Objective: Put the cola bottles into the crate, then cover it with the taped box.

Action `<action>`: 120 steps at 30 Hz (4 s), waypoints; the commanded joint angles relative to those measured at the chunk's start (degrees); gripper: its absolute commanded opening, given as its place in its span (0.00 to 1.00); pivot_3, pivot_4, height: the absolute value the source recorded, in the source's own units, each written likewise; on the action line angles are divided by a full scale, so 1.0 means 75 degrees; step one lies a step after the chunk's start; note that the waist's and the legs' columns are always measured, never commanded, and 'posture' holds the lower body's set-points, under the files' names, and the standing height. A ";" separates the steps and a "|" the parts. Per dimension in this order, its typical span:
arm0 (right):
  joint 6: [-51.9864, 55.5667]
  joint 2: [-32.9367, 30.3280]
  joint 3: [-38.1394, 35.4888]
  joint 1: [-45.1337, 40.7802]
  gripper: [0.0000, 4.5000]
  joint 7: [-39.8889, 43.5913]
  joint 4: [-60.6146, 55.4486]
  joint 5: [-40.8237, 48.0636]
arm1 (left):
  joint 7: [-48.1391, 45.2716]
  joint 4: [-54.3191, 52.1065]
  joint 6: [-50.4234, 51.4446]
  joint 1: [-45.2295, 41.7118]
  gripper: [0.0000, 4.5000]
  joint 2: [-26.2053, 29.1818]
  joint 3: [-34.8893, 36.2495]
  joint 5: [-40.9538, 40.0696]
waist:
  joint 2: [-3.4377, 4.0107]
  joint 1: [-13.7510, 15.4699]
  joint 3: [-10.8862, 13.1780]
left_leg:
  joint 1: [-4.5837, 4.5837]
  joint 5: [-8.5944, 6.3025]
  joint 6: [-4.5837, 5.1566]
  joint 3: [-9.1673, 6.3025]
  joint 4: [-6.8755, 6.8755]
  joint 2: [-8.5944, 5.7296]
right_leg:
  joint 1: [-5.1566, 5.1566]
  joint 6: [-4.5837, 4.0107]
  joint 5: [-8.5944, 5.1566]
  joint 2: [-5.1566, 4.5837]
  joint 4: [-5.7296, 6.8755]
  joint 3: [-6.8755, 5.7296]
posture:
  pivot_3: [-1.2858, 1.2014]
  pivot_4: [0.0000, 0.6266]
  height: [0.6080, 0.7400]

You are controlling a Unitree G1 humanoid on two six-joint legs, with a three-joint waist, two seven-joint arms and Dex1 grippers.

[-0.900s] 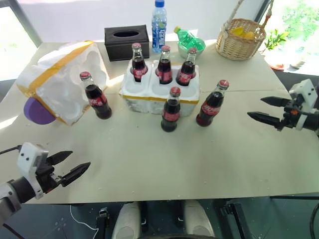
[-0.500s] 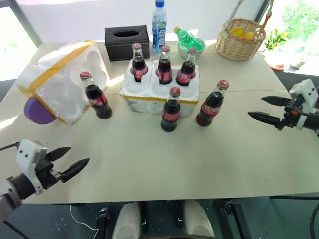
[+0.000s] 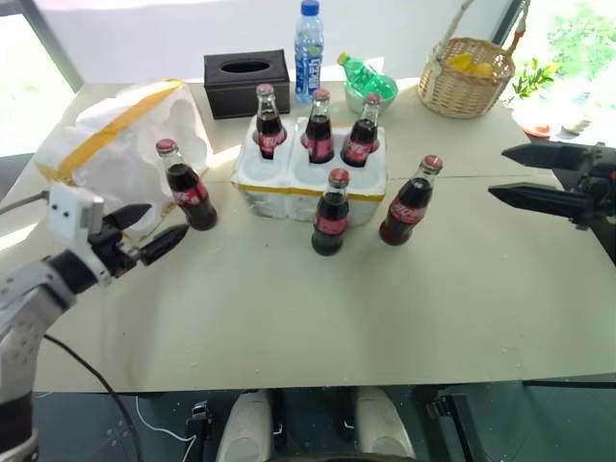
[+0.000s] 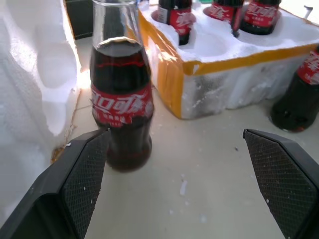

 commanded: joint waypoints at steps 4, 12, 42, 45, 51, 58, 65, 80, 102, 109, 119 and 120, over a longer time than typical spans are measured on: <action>0.1316 -0.0156 -0.1159 0.0205 1.00 -0.0497 -0.1747 0.1732 | 0.0478 0.1242 -0.0831 -0.1422 0.99 -0.0360 -0.0973 0.1101 | -0.0004 0.0023 -0.0002 | -0.0003 0.0000 0.0000 0.0000 0.0000 -0.0001 | 0.0001 0.0007 0.0004 -0.0001 -0.0003 0.0000 | 0.52 0.24 1.00; 0.1364 -0.0017 -0.1329 0.0440 1.00 -0.1104 -0.2219 0.2211 | 0.0643 0.2397 -0.1208 -0.2169 0.99 -0.0882 -0.1518 0.1738 | -0.0006 0.0020 -0.0002 | -0.0002 0.0001 0.0000 0.0003 0.0002 -0.0002 | -0.0001 0.0013 0.0007 -0.0002 0.0004 0.0000 | 0.52 0.24 1.00; 0.0836 0.0354 -0.0692 0.0412 1.00 -0.1981 -0.2418 0.2383 | -0.2227 0.1889 0.1094 -0.4233 0.63 0.0293 -0.1540 -0.0558 | -0.0052 0.0207 0.0019 | -0.0049 0.0024 -0.0037 -0.0020 0.0024 -0.0011 | -0.0022 0.0019 0.0011 -0.0004 0.0009 -0.0010 | 0.52 0.24 1.00; 0.0826 0.0392 -0.0787 0.0529 1.00 -0.2139 -0.2524 0.2430 | -0.2604 0.2779 0.0899 -0.5509 0.63 -0.0081 -0.2096 -0.0278 | -0.0052 0.0198 0.0017 | -0.0048 0.0026 -0.0038 -0.0017 0.0027 -0.0018 | -0.0015 0.0050 0.0028 -0.0002 0.0000 -0.0009 | 0.52 0.24 1.00; 0.0818 0.0488 -0.1075 0.0926 1.00 -0.2468 -0.2864 0.2556 | -0.3331 0.5516 -0.0702 -0.7765 0.63 -0.1412 -0.3241 0.1030 | -0.0057 0.0193 0.0018 | -0.0042 0.0031 -0.0043 -0.0005 0.0027 -0.0043 | -0.0004 0.0055 0.0031 0.0006 -0.0004 -0.0012 | 0.52 0.24 1.00; 0.0910 0.0597 -0.1600 0.1508 1.00 -0.3019 -0.3358 0.2958 | -0.3654 0.9441 -0.3148 -0.9629 0.63 -0.2960 -0.3634 0.2444 | -0.0061 0.0170 0.0020 | -0.0061 0.0027 -0.0035 0.0000 0.0023 -0.0043 | -0.0019 0.0058 0.0032 0.0014 -0.0032 -0.0013 | 0.52 0.24 1.00; 0.0752 0.0626 -0.1795 0.1826 1.00 -0.3895 -0.3466 0.2748 | -0.3906 1.1027 -0.4899 -0.9883 0.63 -0.3634 -0.4193 0.3911 | -0.0064 0.0162 0.0022 | -0.0063 0.0010 -0.0007 -0.0005 0.0021 -0.0039 | -0.0027 0.0060 0.0034 0.0008 -0.0036 -0.0008 | 0.52 0.24 1.00; 0.0359 0.0719 -0.0993 0.1310 1.00 -0.4173 -0.2952 0.2355 | -0.2438 1.1812 -0.5664 -0.9267 1.00 -0.4189 -0.4140 0.5152 | -0.0056 0.0176 0.0014 | -0.0055 -0.0006 0.0022 -0.0016 0.0028 -0.0029 | -0.0018 0.0064 0.0036 -0.0001 -0.0020 -0.0007 | 0.52 0.24 1.00; 0.0297 0.0726 -0.0390 0.0739 1.00 -0.3596 -0.2473 0.2004 | -0.5393 0.3691 -0.0875 -0.5936 1.00 -0.1570 -0.3909 0.2691 | -0.0048 0.0313 0.0012 | -0.0064 -0.0005 0.0020 -0.0020 0.0115 -0.0009 | 0.0008 0.0068 0.0039 0.0009 -0.0004 0.0001 | 0.52 0.24 1.00; 0.0429 0.0697 -0.0566 0.0856 1.00 -0.3719 -0.2591 0.2097 | -0.4890 0.3928 -0.1284 -0.5701 1.00 -0.2139 -0.4494 0.2952 | -0.0048 0.0338 0.0012 | -0.0057 -0.0024 0.0052 -0.0019 0.0133 -0.0008 | 0.0018 0.0074 0.0043 0.0010 -0.0001 0.0005 | 0.52 0.24 1.00; 0.0533 0.0778 -0.0765 0.1026 1.00 -0.4012 -0.2830 0.2295 | -0.4614 0.5219 -0.2087 -0.6092 1.00 -0.2914 -0.4951 0.3336 | -0.0047 0.0365 0.0012 | -0.0058 -0.0025 0.0054 -0.0017 0.0134 -0.0009 | 0.0017 0.0075 0.0044 0.0009 -0.0002 0.0004 | 0.52 0.24 1.00; 0.0532 0.0788 -0.0771 0.1034 1.00 -0.4037 -0.2847 0.2310 | -0.4573 0.5385 -0.2170 -0.6166 1.00 -0.3007 -0.4967 0.3385 | -0.0048 0.0367 0.0012 | -0.0059 -0.0026 0.0055 -0.0019 0.0134 -0.0010 | 0.0017 0.0075 0.0044 0.0009 -0.0003 0.0004 | 0.52 0.24 1.00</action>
